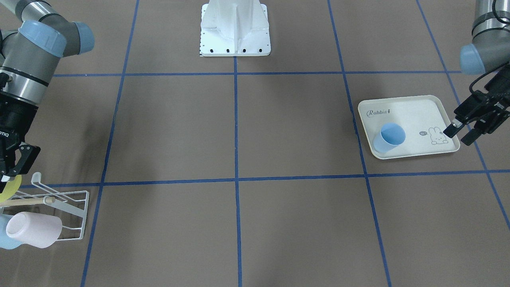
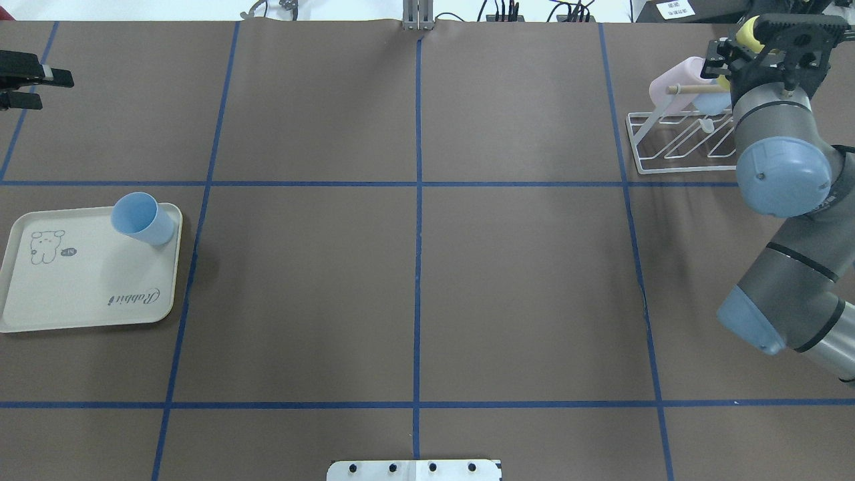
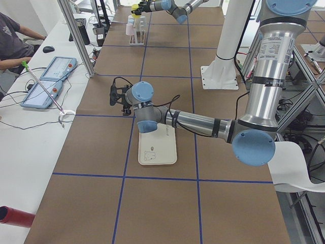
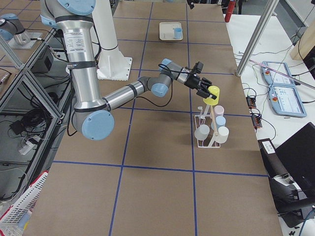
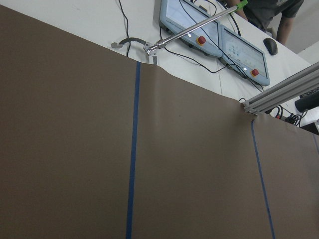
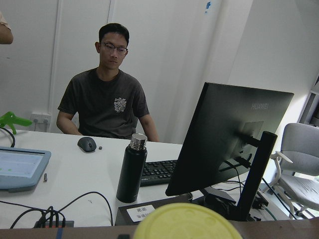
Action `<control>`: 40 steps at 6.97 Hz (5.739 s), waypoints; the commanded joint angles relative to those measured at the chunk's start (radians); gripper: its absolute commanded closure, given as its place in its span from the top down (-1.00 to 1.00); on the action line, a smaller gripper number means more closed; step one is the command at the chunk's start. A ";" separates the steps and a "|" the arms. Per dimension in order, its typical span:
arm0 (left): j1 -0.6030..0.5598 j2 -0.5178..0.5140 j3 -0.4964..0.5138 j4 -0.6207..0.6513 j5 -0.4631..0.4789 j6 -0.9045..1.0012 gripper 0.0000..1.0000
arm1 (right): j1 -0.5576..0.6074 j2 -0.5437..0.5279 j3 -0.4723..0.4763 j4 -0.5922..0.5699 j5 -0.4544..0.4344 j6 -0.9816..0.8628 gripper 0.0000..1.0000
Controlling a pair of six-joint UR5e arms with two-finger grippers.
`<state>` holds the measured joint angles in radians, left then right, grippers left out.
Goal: Transfer IKEA cup to right arm and place on rack
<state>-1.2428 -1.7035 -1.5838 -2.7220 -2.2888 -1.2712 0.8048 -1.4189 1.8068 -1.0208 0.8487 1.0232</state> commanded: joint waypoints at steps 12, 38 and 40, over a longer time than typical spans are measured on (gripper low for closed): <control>-0.012 0.097 -0.051 0.389 0.011 0.504 1.00 | 0.002 -0.051 -0.047 0.001 0.062 0.015 -1.00; 0.170 0.094 -0.157 0.717 0.087 0.484 1.00 | -0.007 -0.074 0.212 0.264 0.206 0.457 1.00; 0.190 0.088 -0.156 0.719 0.088 0.484 1.00 | -0.041 -0.065 0.201 0.374 0.219 0.591 1.00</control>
<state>-1.0719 -1.6099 -1.7406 -2.0057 -2.2044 -0.7862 0.7841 -1.4901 2.0137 -0.7194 1.0584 1.5262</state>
